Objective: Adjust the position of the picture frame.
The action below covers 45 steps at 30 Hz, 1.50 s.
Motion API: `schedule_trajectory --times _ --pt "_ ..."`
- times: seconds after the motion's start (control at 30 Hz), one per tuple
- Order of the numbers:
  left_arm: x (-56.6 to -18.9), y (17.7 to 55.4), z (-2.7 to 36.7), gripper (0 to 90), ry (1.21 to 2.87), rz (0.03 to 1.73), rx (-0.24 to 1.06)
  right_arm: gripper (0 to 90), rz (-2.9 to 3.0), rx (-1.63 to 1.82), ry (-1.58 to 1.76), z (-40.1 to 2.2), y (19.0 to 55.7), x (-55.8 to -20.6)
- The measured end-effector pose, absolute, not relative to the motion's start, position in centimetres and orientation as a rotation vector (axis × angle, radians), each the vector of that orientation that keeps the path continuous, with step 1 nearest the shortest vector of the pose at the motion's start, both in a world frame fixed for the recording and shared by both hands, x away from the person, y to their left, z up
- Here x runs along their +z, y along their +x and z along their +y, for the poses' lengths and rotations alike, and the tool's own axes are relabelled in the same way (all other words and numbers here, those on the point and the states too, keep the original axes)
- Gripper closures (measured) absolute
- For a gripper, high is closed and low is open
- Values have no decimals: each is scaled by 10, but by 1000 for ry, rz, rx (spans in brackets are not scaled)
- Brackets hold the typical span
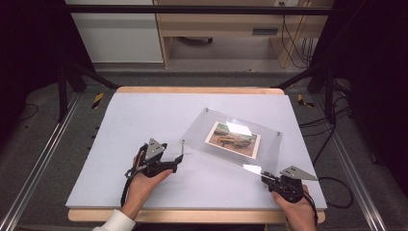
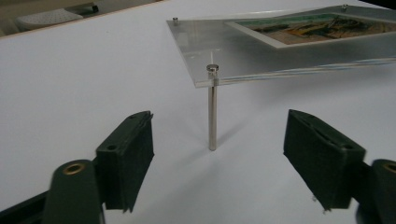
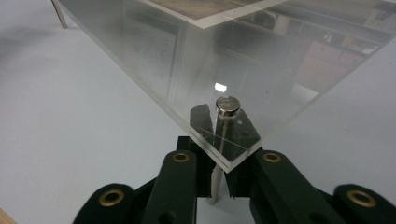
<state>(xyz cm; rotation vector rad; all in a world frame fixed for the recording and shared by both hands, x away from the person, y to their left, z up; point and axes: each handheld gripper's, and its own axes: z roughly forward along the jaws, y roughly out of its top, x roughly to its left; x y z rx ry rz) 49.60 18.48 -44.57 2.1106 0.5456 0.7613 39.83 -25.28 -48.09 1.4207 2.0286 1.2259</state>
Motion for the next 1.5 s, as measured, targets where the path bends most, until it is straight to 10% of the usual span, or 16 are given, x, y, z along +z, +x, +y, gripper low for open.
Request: schedule_trajectory --times 1.07,1.5 --pt "-464 540 163 837 2022 588 657 844 2004 1325 1479 -258 400 -476" --pt "-454 543 162 842 2008 590 652 847 1925 1373 1441 -260 399 -468"
